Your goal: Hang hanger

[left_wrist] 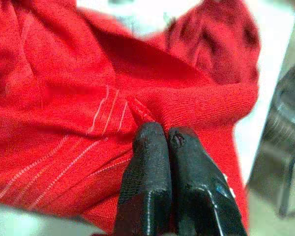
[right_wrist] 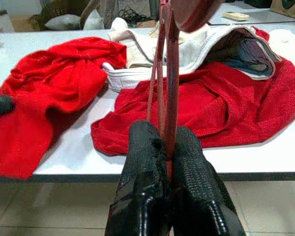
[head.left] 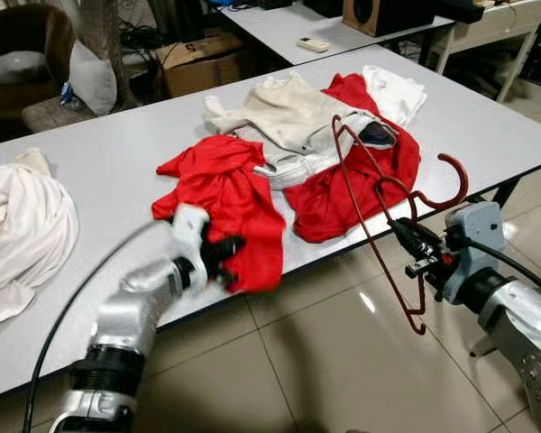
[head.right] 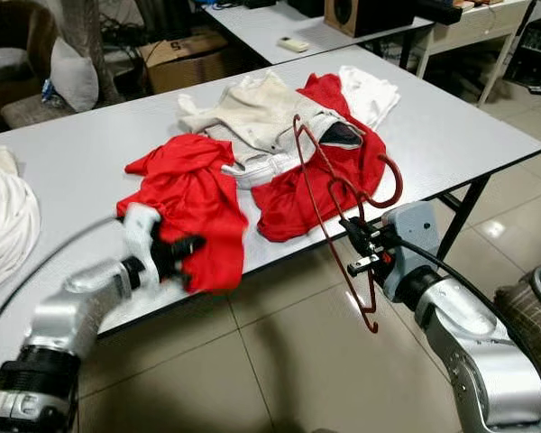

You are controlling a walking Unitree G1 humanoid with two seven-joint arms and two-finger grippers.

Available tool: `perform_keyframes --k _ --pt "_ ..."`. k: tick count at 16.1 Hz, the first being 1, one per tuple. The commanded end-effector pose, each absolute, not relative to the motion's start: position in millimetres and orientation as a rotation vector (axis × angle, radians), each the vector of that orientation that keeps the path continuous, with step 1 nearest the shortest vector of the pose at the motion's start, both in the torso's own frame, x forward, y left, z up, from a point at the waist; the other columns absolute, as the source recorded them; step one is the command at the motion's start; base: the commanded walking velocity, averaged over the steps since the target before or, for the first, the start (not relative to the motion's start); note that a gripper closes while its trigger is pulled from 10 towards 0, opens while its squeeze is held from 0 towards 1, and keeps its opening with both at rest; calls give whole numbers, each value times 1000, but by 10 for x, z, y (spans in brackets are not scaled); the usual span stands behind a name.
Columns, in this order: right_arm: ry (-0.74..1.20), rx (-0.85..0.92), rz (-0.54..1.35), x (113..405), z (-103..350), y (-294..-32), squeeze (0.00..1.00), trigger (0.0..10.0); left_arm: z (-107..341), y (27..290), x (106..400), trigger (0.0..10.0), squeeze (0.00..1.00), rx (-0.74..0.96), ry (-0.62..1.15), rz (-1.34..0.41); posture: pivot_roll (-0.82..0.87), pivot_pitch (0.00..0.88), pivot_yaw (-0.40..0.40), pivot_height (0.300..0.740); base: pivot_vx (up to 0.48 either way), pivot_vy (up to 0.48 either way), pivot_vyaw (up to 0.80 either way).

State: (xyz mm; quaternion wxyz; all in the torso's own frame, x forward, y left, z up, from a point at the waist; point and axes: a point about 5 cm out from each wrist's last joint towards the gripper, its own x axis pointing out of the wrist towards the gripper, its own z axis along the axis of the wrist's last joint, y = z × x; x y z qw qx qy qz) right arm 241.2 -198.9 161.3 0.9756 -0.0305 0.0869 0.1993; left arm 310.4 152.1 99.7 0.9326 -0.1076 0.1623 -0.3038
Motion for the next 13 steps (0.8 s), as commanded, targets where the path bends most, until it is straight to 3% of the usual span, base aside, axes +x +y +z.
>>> perform_keyframes --k 1,3,8,13 --pt "168 -23 405 2424 1633 -1972 0 10000 1171 1531 3158 0 0 -278 270 -628 -183 0 105 740 0 0 0" --pt "130 169 376 2477 1731 -1916 0 10000 1511 1504 3237 0 0 -437 156 -642 -185 0 106 740 0 0 0" --pt "177 99 461 2433 1732 -1835 0 10000 1857 1479 3285 0 0 -503 79 -679 -187 0 121 740 0 0 0" --pt "136 135 535 2367 1801 -1750 0 10000 2150 1527 3297 0 0 -708 -10 -705 -184 0 119 740 0 0 0"
